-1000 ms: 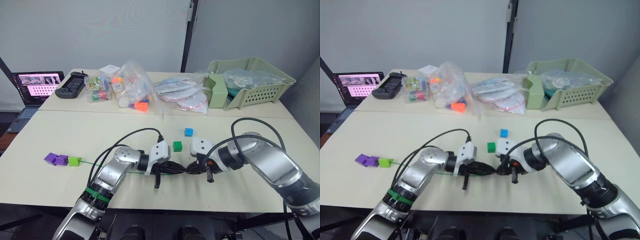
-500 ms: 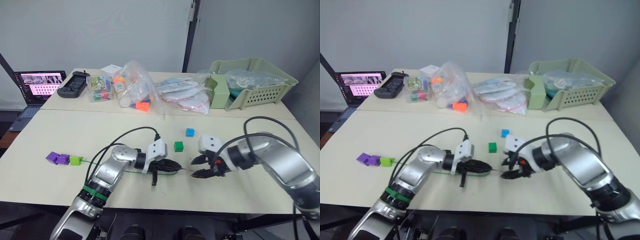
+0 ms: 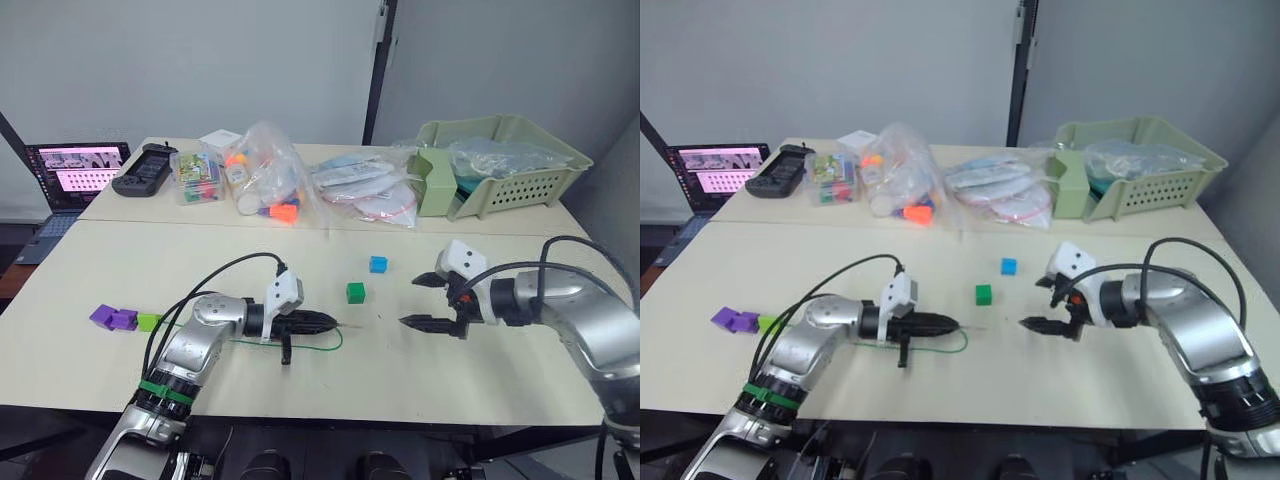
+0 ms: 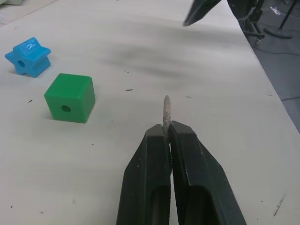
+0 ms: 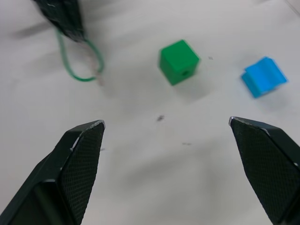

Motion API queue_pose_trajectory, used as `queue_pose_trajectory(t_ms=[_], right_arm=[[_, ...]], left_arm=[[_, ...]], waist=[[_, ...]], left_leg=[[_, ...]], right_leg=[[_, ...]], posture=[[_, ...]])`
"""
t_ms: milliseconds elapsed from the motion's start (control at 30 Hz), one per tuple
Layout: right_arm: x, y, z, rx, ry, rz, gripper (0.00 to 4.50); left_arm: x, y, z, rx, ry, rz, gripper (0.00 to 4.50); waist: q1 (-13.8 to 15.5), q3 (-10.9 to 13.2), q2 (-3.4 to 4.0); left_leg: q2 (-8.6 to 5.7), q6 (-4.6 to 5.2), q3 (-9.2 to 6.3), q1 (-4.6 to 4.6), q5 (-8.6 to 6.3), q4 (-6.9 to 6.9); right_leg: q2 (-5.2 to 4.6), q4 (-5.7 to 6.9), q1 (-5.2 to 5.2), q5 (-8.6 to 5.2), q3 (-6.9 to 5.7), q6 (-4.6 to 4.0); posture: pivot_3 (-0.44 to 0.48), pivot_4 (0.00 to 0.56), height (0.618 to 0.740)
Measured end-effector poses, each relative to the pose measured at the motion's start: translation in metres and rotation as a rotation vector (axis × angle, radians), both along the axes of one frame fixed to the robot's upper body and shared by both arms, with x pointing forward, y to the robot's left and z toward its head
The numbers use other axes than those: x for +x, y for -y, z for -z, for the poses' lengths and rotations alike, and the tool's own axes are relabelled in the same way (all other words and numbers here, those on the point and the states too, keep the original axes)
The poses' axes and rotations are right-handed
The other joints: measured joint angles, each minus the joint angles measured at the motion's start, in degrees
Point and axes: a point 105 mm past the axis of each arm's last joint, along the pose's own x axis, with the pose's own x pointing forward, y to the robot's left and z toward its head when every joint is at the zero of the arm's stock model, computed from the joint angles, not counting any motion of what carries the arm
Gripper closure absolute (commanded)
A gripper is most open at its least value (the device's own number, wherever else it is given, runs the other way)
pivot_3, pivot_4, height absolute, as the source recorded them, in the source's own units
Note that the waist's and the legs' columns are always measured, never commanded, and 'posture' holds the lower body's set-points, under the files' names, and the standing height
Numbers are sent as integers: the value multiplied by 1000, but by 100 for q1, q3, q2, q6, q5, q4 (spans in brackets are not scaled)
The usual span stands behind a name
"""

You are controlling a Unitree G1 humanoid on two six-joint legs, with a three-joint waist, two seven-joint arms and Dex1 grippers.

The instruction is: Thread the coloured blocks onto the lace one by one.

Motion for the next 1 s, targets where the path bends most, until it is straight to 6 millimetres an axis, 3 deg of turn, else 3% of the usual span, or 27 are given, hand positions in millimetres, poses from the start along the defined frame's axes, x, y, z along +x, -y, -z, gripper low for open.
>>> queue_pose_trajectory(t_ms=[200,333,800,1000], right_arm=[[49,-8,4,-103,117,-7,14],[76,-15,-4,-203,190,-26,14],[97,-32,15,-245,163,-71,14],[102,-24,16,-205,115,16,14]], left_arm=[[-2,1,-4,-18,17,-8,4500],[-4,-2,-4,-26,22,-26,4500],[-5,-8,-3,-23,21,-75,4500],[-8,-7,-5,-24,37,-72,4500]], waist=[[-52,0,2],[-52,0,3],[-55,0,4],[-45,0,5]], left_leg=[[1,-1,28,5,1,-3],[2,-1,40,5,1,-11],[0,0,31,7,0,-16],[1,0,21,7,0,-17]], right_leg=[[1,2,-3,0,4,0],[1,5,-7,2,4,-3],[-3,7,-6,15,1,-8],[-6,8,-7,15,1,-8]], posture=[[0,150,734],[0,150,734],[0,150,734],[0,150,734]])
